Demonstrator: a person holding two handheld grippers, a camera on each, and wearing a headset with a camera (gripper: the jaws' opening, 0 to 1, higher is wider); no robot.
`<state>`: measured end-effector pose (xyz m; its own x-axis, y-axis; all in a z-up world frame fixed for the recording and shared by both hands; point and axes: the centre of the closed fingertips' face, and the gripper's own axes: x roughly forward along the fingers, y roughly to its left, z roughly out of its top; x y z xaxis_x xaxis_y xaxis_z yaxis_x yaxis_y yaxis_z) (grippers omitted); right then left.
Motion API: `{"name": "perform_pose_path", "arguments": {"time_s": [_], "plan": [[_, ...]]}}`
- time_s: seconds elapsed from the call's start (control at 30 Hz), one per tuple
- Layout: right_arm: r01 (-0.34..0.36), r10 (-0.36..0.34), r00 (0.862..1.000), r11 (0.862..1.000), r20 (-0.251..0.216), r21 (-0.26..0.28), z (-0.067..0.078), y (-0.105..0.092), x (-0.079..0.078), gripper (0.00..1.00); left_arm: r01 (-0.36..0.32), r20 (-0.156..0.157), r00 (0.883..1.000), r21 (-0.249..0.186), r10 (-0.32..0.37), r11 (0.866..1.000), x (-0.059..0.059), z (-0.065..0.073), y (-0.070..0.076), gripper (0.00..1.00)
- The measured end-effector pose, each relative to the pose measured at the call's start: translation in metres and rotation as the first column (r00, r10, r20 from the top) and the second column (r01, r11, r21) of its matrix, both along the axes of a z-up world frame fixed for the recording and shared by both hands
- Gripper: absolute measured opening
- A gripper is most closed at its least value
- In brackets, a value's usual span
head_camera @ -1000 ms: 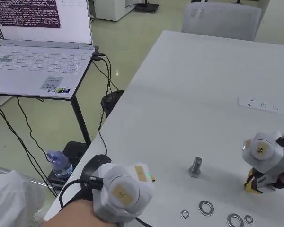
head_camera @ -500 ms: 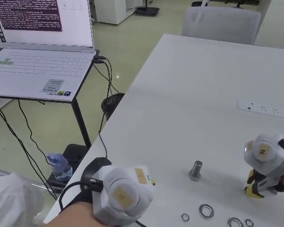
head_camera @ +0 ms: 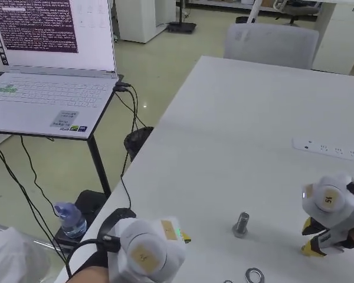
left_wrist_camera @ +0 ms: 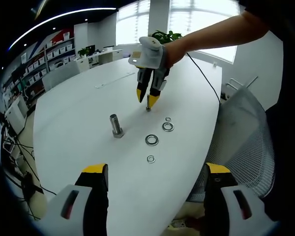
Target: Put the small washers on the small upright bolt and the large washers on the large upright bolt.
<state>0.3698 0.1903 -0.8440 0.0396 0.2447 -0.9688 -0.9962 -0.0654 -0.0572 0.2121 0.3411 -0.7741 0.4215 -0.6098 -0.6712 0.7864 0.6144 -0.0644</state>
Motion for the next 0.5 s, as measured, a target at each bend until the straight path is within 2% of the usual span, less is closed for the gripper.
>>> {"name": "perform_pose_path", "arguments": {"time_s": [0.07,0.2,0.3,0.5], "plan": [[-0.015,0.015,1.0,1.0,0.009,-0.01,0.002,0.002,-0.002,0.25,0.008,0.003,1.0,0.02,-0.008,1.0,0.0,-0.001,0.001,0.79],[-0.038,0.038,0.999,0.999,-0.005,0.001,0.004,0.007,-0.01,0.25,-0.001,0.01,1.0,0.007,0.001,1.0,0.003,0.002,0.002,0.8],[-0.068,0.068,0.998,0.998,-0.008,0.004,0.006,0.008,-0.018,0.26,0.008,0.014,1.0,0.024,-0.008,1.0,0.002,0.0,0.002,0.8],[-0.089,0.089,0.996,0.996,-0.021,0.017,0.011,0.005,-0.03,0.27,-0.001,0.017,1.0,0.013,0.001,1.0,0.003,0.001,0.002,0.81]]}}
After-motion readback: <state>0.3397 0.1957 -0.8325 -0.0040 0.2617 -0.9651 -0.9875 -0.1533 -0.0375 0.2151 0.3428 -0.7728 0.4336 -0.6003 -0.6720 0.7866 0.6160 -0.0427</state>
